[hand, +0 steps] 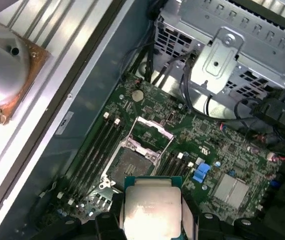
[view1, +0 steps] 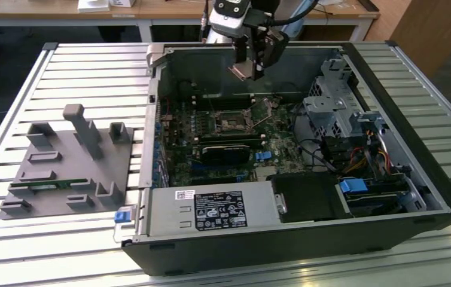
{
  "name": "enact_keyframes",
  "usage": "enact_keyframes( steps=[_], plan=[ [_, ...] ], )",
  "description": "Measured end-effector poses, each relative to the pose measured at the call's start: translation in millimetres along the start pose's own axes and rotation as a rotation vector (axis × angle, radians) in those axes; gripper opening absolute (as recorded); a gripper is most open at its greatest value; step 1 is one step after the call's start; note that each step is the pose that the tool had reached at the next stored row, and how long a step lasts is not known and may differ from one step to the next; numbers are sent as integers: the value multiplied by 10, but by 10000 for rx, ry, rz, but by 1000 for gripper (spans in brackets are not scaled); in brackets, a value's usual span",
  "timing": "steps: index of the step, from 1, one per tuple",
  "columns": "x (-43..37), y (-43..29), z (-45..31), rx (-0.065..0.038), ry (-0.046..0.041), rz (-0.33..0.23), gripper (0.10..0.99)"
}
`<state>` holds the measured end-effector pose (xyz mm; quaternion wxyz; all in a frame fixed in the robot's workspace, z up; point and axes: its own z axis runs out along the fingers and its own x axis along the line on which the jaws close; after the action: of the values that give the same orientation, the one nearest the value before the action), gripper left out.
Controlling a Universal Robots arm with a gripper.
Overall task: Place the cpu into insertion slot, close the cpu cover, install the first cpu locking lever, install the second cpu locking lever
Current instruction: 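Place the cpu into insertion slot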
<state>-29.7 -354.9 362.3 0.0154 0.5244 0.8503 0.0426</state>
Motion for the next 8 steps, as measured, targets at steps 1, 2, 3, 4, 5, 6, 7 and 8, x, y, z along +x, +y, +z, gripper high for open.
enact_keyframes(
  steps=[1,2,3,4,5,6,7,8],
  plan=[
    [0,0,2,-3,-15,176,541],
    [0,0,4,-6,-30,345,541],
    [0,0,6,-10,-45,511,541],
    [0,-1,8,-13,-60,682,541],
    [0,-1,10,-15,-74,838,541],
    [0,-1,12,-18,-87,988,541],
    [0,-1,13,-21,-100,1132,541],
    [0,-1,14,-23,-113,1274,541]
  ],
)
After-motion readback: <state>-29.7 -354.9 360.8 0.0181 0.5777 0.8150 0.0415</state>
